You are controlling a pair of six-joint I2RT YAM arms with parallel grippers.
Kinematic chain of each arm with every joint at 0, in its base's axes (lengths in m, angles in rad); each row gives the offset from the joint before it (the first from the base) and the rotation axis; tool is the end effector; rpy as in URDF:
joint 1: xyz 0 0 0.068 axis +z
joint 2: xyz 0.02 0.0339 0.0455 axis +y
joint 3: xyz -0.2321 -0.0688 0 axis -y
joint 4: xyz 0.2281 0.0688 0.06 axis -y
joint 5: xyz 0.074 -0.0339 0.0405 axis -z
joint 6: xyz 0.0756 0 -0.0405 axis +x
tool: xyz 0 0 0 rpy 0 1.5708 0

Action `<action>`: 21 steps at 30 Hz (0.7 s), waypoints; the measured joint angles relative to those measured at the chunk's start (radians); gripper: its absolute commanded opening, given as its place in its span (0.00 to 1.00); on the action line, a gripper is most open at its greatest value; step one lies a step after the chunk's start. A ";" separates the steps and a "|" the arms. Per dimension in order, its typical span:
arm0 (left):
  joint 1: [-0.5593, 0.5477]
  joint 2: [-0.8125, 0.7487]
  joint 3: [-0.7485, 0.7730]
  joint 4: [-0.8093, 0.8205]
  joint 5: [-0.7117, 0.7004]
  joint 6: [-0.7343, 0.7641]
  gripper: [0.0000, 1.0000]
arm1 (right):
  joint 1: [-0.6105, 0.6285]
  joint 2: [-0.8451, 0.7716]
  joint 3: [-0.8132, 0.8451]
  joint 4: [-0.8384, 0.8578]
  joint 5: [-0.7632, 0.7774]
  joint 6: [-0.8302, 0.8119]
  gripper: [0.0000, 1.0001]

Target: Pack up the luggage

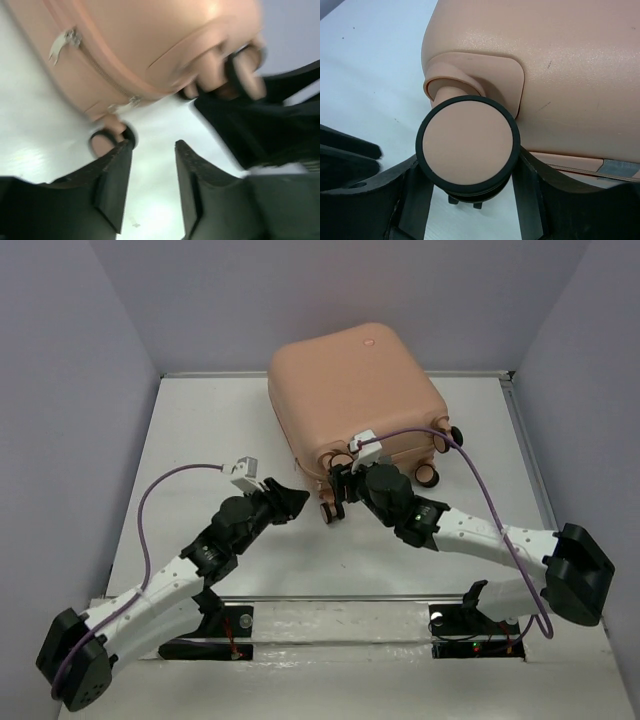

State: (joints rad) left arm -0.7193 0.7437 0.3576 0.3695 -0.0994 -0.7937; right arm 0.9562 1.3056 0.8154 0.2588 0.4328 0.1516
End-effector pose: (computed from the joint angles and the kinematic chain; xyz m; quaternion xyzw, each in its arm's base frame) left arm 0.1797 -0.1474 0.2378 -0.0613 0.7103 -0.4549 0.5336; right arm 0.2147 0.2493 0.2503 -0.1772 0.7568 0.1757 0.6042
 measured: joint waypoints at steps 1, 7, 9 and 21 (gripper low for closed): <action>-0.016 0.051 -0.005 0.000 -0.016 0.028 0.45 | 0.000 0.002 0.008 -0.013 -0.002 -0.011 0.17; -0.111 0.305 0.041 0.005 -0.082 0.140 0.45 | -0.001 0.015 0.048 -0.071 -0.026 -0.051 0.15; -0.130 0.358 0.086 0.009 -0.110 0.171 0.45 | -0.002 0.018 0.055 -0.080 -0.031 -0.055 0.15; -0.143 0.524 0.220 0.068 -0.280 0.244 0.42 | -0.008 0.018 0.059 -0.087 -0.074 -0.043 0.15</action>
State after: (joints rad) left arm -0.8623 1.2675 0.5781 0.4370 -0.3794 -0.5495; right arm 0.9482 1.3239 0.8742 0.1715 0.3588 0.1089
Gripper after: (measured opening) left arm 0.448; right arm 0.622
